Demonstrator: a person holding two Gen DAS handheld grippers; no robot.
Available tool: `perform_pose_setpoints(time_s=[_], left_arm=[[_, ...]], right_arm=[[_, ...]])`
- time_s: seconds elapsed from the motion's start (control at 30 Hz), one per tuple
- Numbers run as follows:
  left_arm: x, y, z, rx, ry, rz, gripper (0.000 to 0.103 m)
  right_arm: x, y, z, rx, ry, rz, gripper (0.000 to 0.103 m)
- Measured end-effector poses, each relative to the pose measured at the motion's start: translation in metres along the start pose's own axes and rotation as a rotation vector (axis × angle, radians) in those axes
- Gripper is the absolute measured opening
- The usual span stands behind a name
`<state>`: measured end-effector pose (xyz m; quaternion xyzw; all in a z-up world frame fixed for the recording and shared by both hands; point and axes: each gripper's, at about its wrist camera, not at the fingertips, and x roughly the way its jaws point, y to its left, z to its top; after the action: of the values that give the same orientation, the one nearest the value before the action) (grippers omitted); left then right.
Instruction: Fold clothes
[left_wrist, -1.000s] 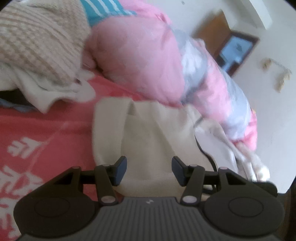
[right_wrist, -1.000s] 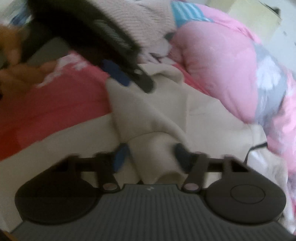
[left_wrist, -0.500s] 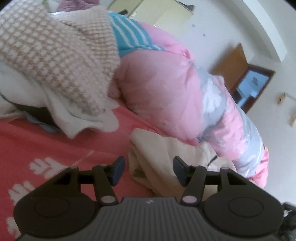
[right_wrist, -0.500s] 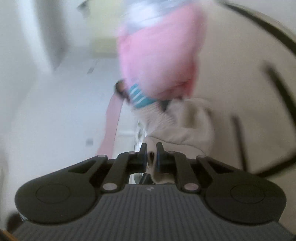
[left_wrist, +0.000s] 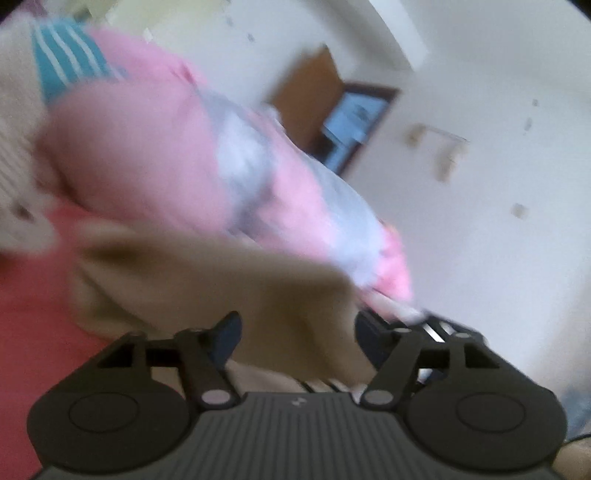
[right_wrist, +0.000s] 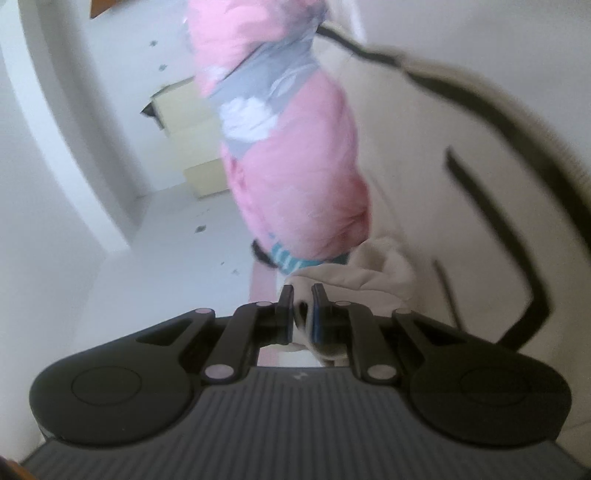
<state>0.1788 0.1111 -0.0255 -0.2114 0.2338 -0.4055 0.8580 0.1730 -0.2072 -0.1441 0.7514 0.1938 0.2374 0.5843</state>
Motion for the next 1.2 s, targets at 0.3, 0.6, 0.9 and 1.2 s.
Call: perform_pose_setpoints(time_s=[0.3,0.6,0.9,1.2], left_arm=[[0.005,-0.005,-0.009,-0.005,0.004,-0.076,0.076],[0.004,0.012,-0.005,-0.136,0.001,-0.103,0.040],[0.000,0.040,-0.001,-0.310,-0.007,-0.178,0.008],[-0.011,0.043,0.011,-0.320,-0.038,-0.185,0.008]], right_arm=[[0.015,0.004,-0.020,-0.041,0.107,-0.005,0.008],[0.020,0.016,-0.033,-0.176,0.136,-0.071,0.011],[0.016,0.038,-0.042,-0.378,0.140,-0.141,0.015],[0.010,0.115,-0.107,-1.260,0.158,-0.383,0.067]])
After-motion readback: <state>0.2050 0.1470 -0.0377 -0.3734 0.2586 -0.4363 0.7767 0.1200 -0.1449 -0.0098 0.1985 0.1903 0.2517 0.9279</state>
